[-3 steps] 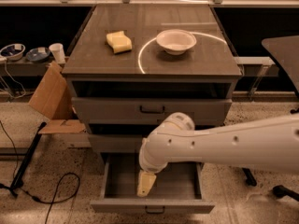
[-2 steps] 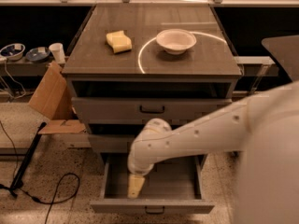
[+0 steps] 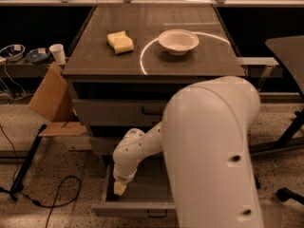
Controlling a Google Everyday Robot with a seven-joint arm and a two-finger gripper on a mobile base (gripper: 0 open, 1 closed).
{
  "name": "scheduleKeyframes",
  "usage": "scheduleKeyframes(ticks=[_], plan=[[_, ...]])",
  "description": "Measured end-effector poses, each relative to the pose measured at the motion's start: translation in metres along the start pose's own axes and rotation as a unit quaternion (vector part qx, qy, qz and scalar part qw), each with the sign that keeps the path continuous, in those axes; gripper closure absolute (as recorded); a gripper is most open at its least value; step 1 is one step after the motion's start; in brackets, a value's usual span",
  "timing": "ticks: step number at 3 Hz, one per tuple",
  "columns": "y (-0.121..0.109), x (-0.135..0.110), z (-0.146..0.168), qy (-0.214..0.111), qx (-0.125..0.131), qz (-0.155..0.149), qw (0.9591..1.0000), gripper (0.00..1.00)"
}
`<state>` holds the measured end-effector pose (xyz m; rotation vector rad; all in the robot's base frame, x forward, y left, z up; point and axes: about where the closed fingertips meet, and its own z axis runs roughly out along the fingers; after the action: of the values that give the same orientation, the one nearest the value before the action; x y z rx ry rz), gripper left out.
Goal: Close bottom drawer
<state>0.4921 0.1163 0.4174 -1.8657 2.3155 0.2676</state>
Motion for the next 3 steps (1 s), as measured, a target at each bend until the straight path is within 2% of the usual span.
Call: scheduleKeyframes(ticks=[1,2,3], plan=[[0.009,-0.013,0.034,-0.001,-0.023,0.021,0.9995,0.65],[0.026,-0.035,0.079,-0.005,-0.05,0.03,0.9983,0.96],[0.038,-0.045,0.111,-0.005,-0.07,0.033,0.997,1.0]])
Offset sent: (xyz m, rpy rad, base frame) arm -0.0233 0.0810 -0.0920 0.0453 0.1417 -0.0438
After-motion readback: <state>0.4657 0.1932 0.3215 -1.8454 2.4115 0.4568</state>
